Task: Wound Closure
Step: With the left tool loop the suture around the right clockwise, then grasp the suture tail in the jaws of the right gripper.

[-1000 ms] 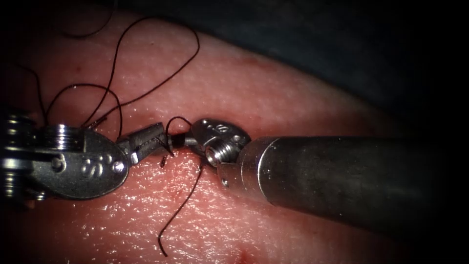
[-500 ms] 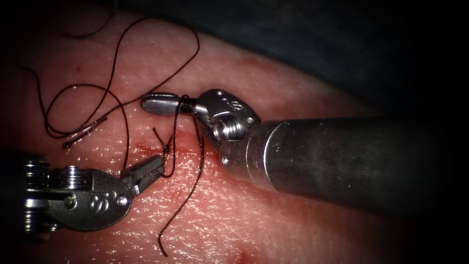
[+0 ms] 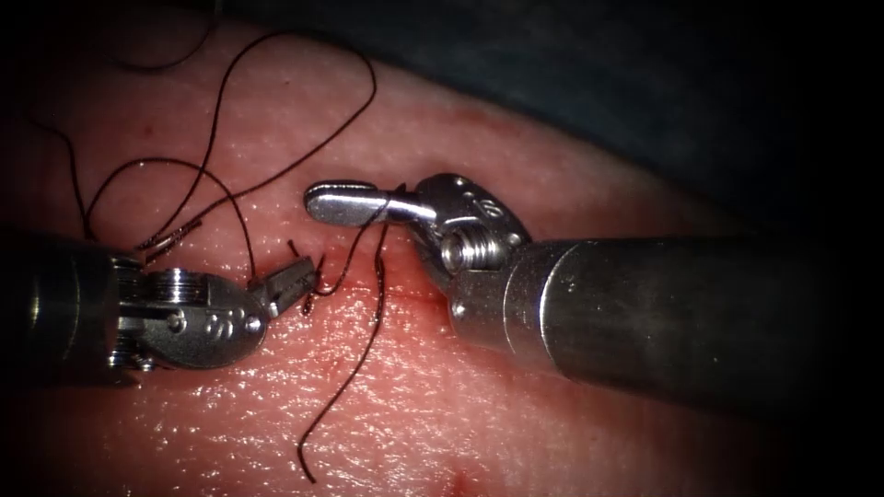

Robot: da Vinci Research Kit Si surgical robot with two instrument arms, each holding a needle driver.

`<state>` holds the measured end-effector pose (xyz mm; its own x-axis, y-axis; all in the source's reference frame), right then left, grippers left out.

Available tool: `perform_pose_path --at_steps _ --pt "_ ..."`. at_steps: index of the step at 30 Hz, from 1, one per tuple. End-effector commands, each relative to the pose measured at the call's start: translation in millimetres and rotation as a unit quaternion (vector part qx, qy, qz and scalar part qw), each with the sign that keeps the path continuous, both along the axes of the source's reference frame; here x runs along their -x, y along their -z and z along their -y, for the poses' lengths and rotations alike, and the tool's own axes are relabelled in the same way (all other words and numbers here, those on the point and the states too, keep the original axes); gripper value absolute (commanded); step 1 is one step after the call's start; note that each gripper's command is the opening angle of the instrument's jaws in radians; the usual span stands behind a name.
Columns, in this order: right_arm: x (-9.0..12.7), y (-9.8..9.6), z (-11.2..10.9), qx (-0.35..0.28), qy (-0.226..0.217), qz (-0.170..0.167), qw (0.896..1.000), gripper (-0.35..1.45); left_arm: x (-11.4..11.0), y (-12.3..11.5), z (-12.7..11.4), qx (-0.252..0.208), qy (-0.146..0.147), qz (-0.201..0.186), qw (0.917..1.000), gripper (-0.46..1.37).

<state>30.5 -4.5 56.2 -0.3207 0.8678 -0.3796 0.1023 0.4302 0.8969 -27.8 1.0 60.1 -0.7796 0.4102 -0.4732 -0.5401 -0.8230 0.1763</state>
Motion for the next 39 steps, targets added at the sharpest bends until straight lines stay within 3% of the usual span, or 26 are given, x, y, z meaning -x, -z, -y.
perform_pose_path --at_steps 1,6,11,16,21,22,28,34,39 --pt "0.2 0.0 0.0 -0.003 -0.002 0.002 1.0 -0.35 0.1 -0.5 0.0 -0.004 -0.004 0.002 1.0 -0.35" --pt "0.3 0.1 0.3 0.008 0.014 0.001 1.0 -0.35 1.8 -3.1 -0.1 -0.005 -0.011 0.011 0.9999 -0.35" --pt "0.4 0.3 0.6 0.039 0.05 -0.001 0.998 -0.35 1.9 -3.1 -0.8 -0.007 -0.013 0.015 0.9998 -0.35" --pt "1.0 1.1 0.8 0.089 0.113 -0.007 0.99 -0.35 0.7 -3.0 -1.7 -0.011 -0.017 0.017 0.9996 -0.35" --pt "1.0 2.2 0.4 0.14 0.193 -0.02 0.971 -0.35 0.6 -2.7 -1.9 -0.013 -0.019 0.02 0.9995 -0.35" --pt "1.0 2.2 0.4 0.14 0.193 -0.02 0.971 -0.35 0.6 -2.6 -1.9 -0.013 -0.019 0.02 0.9995 -0.35" --pt "-0.1 2.9 0.0 0.188 0.282 -0.038 0.94 -0.35 1.0 -2.0 -2.0 -0.015 -0.029 0.028 0.9991 -0.35" --pt "-2.4 3.0 0.3 0.239 0.404 -0.055 0.881 -0.35 0.8 -0.6 -2.4 -0.017 -0.034 0.027 0.9989 -0.35" --pt "-4.6 3.8 1.7 0.273 0.453 -0.052 0.847 -0.35 0.7 0.7 -2.4 -0.017 -0.039 0.027 0.9987 -0.35"
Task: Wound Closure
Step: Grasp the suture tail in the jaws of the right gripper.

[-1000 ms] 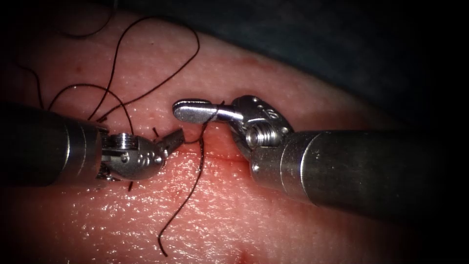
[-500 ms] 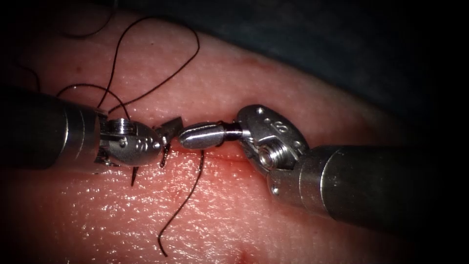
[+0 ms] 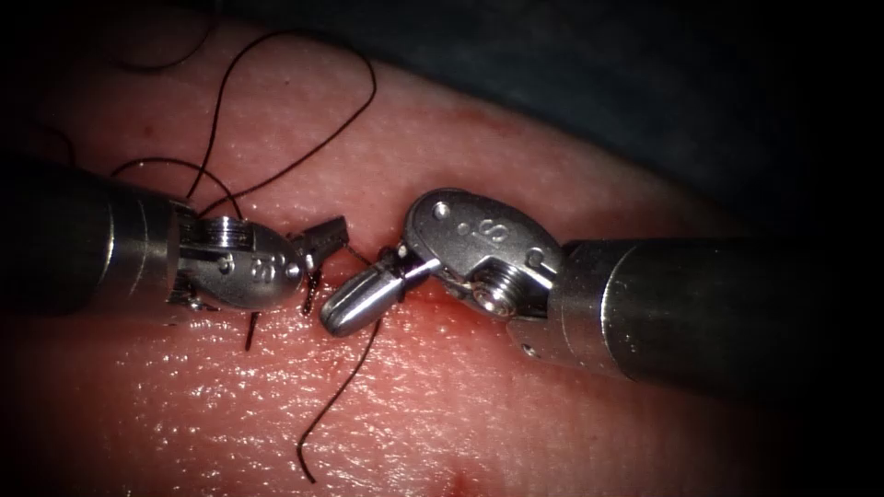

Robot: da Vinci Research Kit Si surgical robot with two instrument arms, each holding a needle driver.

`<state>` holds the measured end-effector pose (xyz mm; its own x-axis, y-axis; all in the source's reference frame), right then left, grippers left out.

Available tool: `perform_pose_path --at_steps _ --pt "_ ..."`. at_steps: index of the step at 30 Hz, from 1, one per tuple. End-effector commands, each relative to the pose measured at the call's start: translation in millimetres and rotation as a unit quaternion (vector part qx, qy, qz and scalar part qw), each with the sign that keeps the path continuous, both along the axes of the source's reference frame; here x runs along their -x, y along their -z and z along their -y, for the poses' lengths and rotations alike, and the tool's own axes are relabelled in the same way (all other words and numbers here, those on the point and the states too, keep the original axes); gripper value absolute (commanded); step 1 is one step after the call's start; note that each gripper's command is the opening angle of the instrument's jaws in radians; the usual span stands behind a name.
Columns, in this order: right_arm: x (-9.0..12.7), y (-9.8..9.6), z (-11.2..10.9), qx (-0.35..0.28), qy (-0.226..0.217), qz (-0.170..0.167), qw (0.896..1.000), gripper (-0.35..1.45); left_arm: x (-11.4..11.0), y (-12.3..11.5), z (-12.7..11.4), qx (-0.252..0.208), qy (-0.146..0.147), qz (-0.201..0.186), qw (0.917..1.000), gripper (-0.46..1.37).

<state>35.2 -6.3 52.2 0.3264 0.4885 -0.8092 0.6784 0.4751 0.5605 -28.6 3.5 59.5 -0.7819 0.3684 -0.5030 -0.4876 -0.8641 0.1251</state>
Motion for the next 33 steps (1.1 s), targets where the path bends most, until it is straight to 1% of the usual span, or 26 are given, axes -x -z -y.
perform_pose_path --at_steps 1,2,4,6,8,10,11,12,14,17,20,25,28,31,33 --pt "-0.1 0.0 0.1 0.008 0.003 -0.004 1.0 -0.35 0.0 0.2 0.1 -0.003 -0.004 0.002 1.0 -0.35" --pt "-0.6 0.3 0.5 0.014 0.009 -0.011 1.0 -0.35 0.1 0.4 0.3 -0.002 -0.008 0.004 1.0 -0.35" --pt "-1.1 0.8 1.3 0.02 0.02 -0.023 0.999 -0.13 0.2 0.8 0.6 -0.003 -0.015 0.009 0.9998 -0.35" --pt "-1.4 1.2 1.9 0.021 0.027 -0.03 0.999 -0.08 0.3 1.3 1.2 -0.008 -0.023 0.018 0.9996 -0.35" --pt "-1.7 1.6 2.6 0.025 0.033 -0.04 0.998 -0.01 0.4 1.9 1.8 -0.01 -0.027 0.02 0.9994 -0.35" --pt "-1.8 1.7 3.1 0.026 0.04 -0.045 0.998 0.02 0.5 2.3 2.5 -0.009 -0.03 0.021 0.9993 -0.35" --pt "-1.9 1.6 3.5 0.028 0.042 -0.047 0.998 0.06 0.5 2.7 3.2 -0.011 -0.033 0.021 0.9992 -0.35" --pt "-2.0 1.5 3.7 0.029 0.041 -0.047 0.998 0.14 0.5 2.8 3.5 -0.011 -0.033 0.021 0.9992 -0.35" --pt "-2.0 1.2 4.0 0.038 0.031 -0.042 0.998 0.48 0.3 3.1 4.1 -0.01 -0.034 0.021 0.9992 -0.35" --pt "-2.1 0.7 4.2 0.06 0.028 -0.038 0.997 0.68 -0.4 3.3 4.6 -0.009 -0.036 0.022 0.9991 -0.35" --pt "-2.1 0.3 4.1 0.079 0.035 -0.032 0.996 0.69 -1.1 3.3 4.7 -0.009 -0.038 0.024 0.9989 -0.35" --pt "-2.7 -0.1 4.0 0.112 0.024 -0.035 0.993 0.83 -1.7 3.3 5.0 -0.01 -0.04 0.023 0.9989 -0.35" --pt "-3.2 -0.2 4.2 0.131 0.03 -0.034 0.99 0.84 -1.9 3.2 5.3 -0.009 -0.041 0.023 0.9989 -0.35" --pt "-3.6 -0.3 4.6 0.155 0.04 -0.029 0.987 0.78 -2.1 3.0 5.7 -0.008 -0.044 0.022 0.9988 -0.35" --pt "-4.0 -0.3 5.0 0.168 0.046 -0.026 0.984 0.78 -2.1 2.9 5.9 -0.009 -0.046 0.02 0.9987 -0.35"
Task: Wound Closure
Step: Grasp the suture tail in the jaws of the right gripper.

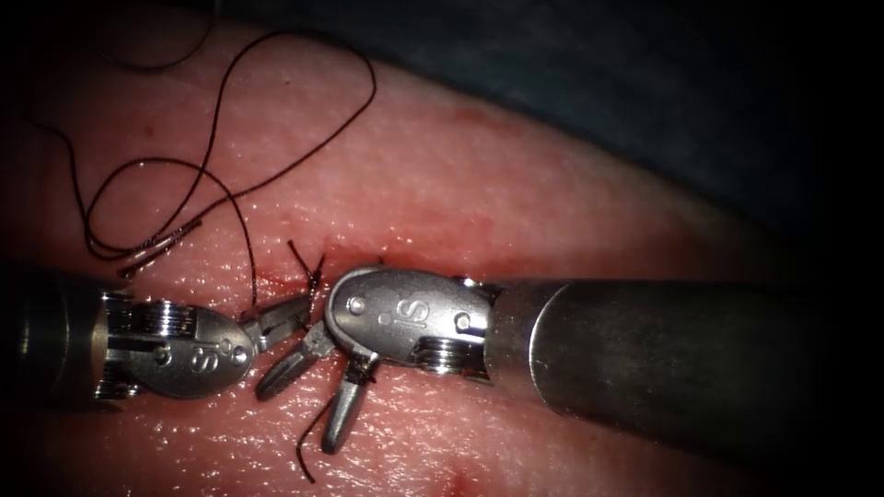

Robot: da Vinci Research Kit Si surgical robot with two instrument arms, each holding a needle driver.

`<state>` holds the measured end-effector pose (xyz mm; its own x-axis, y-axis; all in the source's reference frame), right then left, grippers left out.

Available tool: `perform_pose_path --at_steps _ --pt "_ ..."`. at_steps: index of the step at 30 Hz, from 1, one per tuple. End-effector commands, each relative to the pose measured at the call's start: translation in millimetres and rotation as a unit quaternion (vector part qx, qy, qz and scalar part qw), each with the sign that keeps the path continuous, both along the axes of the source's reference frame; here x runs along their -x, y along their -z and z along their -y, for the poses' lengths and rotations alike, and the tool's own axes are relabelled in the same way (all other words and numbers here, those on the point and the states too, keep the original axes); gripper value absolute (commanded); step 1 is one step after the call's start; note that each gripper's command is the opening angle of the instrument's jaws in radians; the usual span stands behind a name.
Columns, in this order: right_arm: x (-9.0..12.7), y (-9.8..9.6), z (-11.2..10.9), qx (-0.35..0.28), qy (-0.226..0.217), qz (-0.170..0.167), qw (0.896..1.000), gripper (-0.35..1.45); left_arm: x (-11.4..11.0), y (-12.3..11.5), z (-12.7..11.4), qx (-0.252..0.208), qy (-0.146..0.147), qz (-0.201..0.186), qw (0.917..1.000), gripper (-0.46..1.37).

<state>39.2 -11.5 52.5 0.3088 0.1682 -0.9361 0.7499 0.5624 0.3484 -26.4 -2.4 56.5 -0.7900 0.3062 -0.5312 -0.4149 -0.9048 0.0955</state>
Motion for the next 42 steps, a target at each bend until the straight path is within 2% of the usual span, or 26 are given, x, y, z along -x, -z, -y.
perform_pose_path --at_steps 1,9,16,28,36,39,40,42 --pt "-0.2 0.1 0.2 0.01 0.004 0.002 1.0 0.77 0.0 -0.2 0.1 -0.003 -0.002 0.0 1.0 -0.35" --pt "-0.9 0.6 2.5 0.047 0.032 0.019 0.998 0.65 -0.1 -0.5 0.2 -0.004 -0.001 0.0 1.0 -0.35" --pt "-1.1 -0.1 3.9 0.064 0.049 0.025 0.996 0.55 -0.2 -0.8 0.7 -0.005 -0.003 -0.002 1.0 -0.35" --pt "-0.5 -1.1 2.9 0.081 0.064 0.038 0.994 0.52 -0.9 -0.9 1.3 -0.006 -0.003 -0.001 1.0 -0.35" --pt "-0.3 -1.4 3.5 0.08 0.074 0.037 0.993 0.46 -0.9 -1.0 1.4 -0.006 -0.003 -0.001 1.0 -0.35" --pt "-0.1 -1.5 3.7 0.078 0.083 0.036 0.993 0.02 -1.0 -1.0 1.4 -0.006 -0.003 -0.001 1.0 -0.35" --pt "-0.1 -1.5 3.7 0.079 0.089 0.038 0.992 -0.35 -0.9 -1.0 1.4 -0.006 -0.003 -0.001 1.0 -0.35" --pt "-0.1 -1.5 3.7 0.08 0.111 0.042 0.99 -0.35 -1.0 -0.9 1.4 -0.006 -0.003 -0.001 1.0 -0.35"
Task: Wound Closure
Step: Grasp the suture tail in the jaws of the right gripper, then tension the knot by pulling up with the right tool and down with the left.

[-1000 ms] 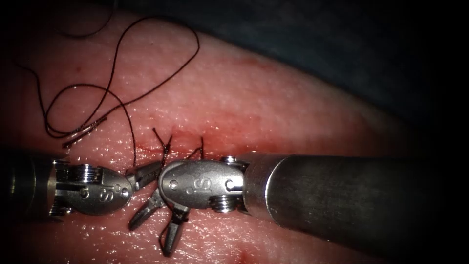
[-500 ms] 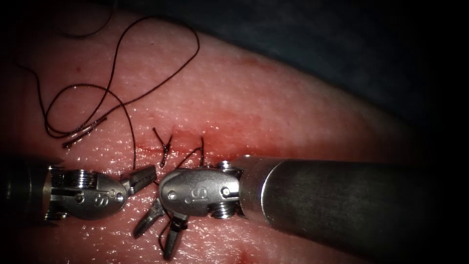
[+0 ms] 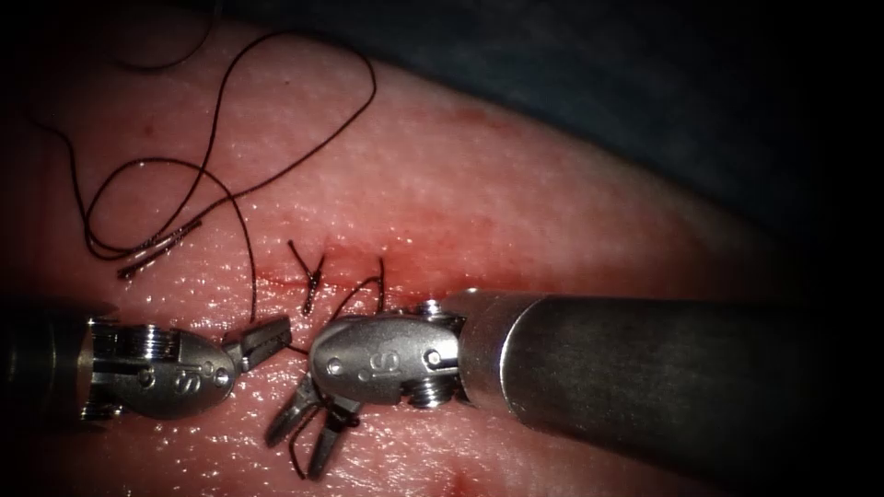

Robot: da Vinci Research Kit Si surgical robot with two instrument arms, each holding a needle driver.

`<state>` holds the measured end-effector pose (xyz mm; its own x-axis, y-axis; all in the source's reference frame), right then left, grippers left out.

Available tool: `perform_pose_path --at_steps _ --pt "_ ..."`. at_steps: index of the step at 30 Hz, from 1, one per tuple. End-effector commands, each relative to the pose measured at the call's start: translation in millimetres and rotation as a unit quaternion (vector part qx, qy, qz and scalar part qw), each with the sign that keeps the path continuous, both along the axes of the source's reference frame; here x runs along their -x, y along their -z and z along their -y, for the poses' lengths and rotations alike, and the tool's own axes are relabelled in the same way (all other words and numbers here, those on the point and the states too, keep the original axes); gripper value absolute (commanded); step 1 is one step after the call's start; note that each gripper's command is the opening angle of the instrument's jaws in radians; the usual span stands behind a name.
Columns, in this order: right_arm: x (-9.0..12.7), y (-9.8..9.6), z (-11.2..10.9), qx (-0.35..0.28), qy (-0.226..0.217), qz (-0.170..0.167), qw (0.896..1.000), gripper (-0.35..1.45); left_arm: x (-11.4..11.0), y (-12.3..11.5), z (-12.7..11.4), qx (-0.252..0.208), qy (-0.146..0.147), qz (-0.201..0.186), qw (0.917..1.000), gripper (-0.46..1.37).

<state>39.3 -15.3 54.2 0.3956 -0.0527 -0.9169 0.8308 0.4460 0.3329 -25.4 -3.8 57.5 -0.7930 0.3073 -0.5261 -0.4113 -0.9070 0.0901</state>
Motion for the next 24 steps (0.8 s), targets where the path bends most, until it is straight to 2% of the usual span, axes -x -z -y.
perform_pose_path --at_steps 1,4,14,24 --pt "0.0 0.1 -0.1 0.005 0.011 0.005 1.0 -0.35 0.0 0.0 0.0 -0.002 -0.001 0.001 1.0 -0.35" --pt "-0.2 0.1 -0.7 0.014 0.023 0.008 1.0 -0.35 0.0 0.0 -0.1 -0.002 -0.001 0.001 1.0 -0.35" --pt "0.4 0.1 -2.9 0.021 0.004 0.007 1.0 -0.35 0.0 -0.1 -0.2 -0.002 -0.002 0.001 1.0 -0.35" --pt "1.0 0.5 -4.1 -0.005 -0.041 -0.018 0.999 -0.35 0.3 -0.2 0.0 -0.003 0.001 0.002 1.0 -0.35"
